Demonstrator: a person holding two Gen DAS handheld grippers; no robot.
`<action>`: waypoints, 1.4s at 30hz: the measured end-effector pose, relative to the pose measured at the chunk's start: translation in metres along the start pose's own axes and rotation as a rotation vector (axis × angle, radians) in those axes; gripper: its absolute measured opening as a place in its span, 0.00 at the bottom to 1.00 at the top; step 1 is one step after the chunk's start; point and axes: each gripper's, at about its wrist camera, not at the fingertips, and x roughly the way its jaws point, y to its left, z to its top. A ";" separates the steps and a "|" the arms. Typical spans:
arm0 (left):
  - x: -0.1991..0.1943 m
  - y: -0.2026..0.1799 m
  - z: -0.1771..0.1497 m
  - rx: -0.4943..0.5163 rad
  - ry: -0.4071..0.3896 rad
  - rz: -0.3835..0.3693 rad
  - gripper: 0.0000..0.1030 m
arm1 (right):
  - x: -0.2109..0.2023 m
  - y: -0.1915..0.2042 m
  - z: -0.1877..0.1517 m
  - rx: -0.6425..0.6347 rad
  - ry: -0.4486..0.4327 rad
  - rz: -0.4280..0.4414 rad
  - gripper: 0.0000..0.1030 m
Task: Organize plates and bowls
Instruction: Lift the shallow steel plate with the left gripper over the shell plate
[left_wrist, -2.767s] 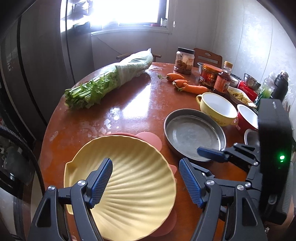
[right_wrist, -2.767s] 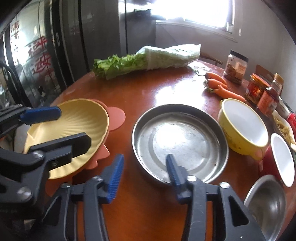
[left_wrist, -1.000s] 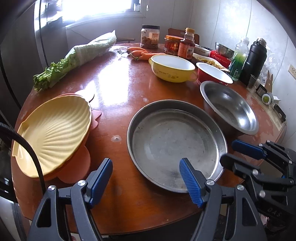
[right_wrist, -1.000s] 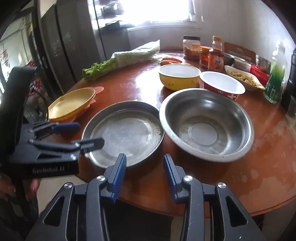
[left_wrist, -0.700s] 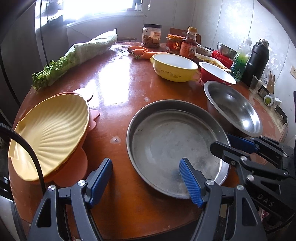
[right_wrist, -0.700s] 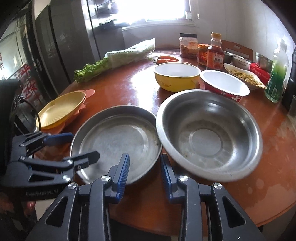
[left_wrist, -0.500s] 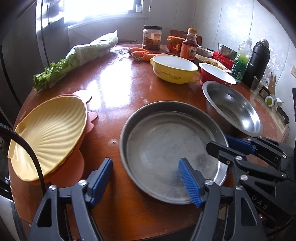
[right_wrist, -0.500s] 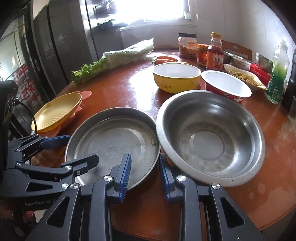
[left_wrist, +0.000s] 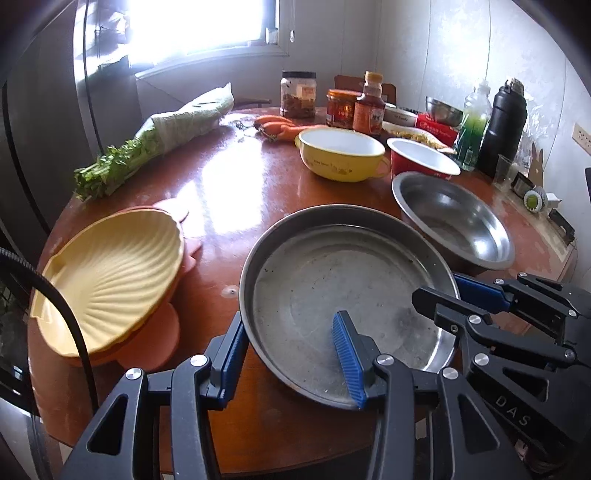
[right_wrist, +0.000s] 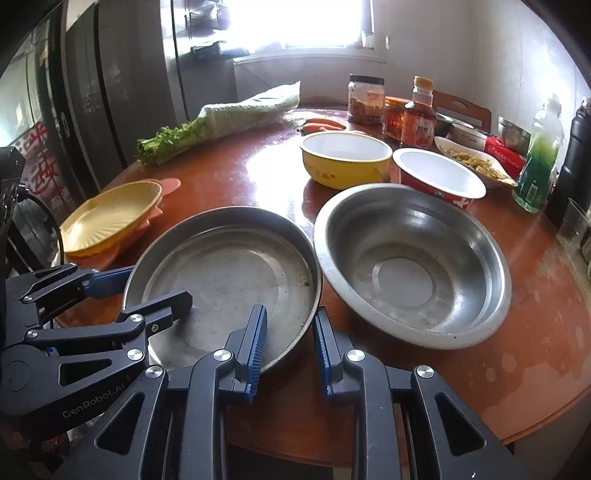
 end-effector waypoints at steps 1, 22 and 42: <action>-0.003 0.002 0.000 -0.003 -0.006 0.000 0.46 | -0.002 0.002 0.001 0.001 -0.006 0.005 0.25; -0.042 0.045 0.015 -0.078 -0.099 0.007 0.46 | -0.015 0.037 0.027 -0.055 -0.065 0.071 0.25; -0.071 0.112 0.039 -0.149 -0.186 0.098 0.46 | -0.019 0.097 0.089 -0.161 -0.158 0.132 0.25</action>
